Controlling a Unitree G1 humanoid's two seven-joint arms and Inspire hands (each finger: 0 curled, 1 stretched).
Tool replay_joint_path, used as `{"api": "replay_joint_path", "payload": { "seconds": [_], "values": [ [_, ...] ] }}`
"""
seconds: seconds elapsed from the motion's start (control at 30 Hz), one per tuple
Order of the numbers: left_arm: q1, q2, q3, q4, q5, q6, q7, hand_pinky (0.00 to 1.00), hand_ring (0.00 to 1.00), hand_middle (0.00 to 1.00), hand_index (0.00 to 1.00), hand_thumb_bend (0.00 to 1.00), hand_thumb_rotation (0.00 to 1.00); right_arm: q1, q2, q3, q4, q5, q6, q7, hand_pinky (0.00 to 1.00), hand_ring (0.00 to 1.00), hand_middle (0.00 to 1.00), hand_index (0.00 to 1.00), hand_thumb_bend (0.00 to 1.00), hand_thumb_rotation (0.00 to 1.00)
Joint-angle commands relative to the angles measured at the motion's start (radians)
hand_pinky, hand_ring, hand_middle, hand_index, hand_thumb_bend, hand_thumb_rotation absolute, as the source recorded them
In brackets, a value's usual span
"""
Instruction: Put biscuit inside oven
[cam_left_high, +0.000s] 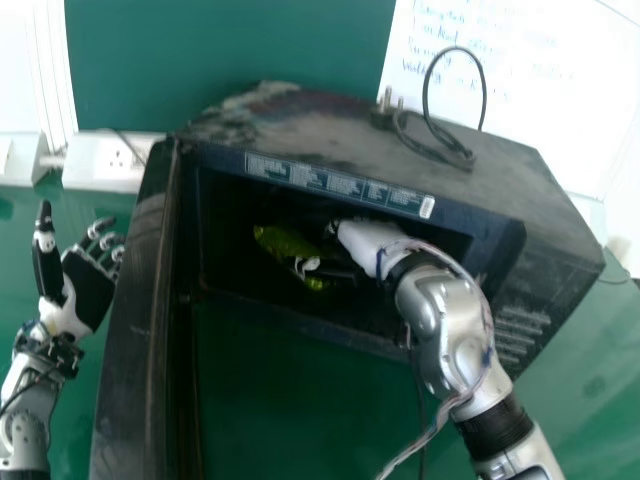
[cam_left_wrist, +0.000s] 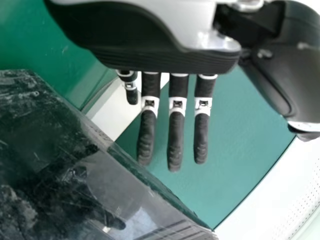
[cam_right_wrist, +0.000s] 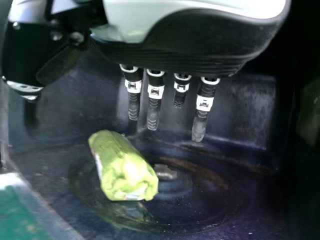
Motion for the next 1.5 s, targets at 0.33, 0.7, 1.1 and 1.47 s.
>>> {"api": "replay_joint_path", "payload": {
  "seconds": [0.33,0.7,1.1,1.47],
  "values": [
    [0.005,0.007,0.007,0.013,0.002,-0.006,-0.011,0.23,0.32,0.41,0.49,0.52,0.08,0.211,-0.098,-0.217,-0.349,0.069,-0.029,0.049,0.75,0.81,0.84,0.89,0.88,0.6],
    [0.003,0.009,0.011,0.021,0.001,-0.01,-0.016,0.23,0.32,0.42,0.49,0.52,0.08,0.419,-0.147,-0.525,-0.594,0.29,-0.092,0.042,0.77,0.85,0.87,0.91,0.88,0.64],
    [0.004,0.029,-0.013,0.036,0.069,-0.067,-0.051,0.24,0.32,0.41,0.49,0.52,0.08,0.537,-0.136,-0.809,-0.762,0.462,-0.039,0.012,0.56,0.75,0.85,0.9,0.89,0.62],
    [0.014,0.028,-0.029,0.032,0.136,-0.134,-0.068,0.25,0.32,0.41,0.49,0.52,0.08,0.542,-0.091,-0.968,-0.773,0.61,0.039,-0.106,0.54,0.73,0.82,0.87,0.88,0.49]
  ]
}}
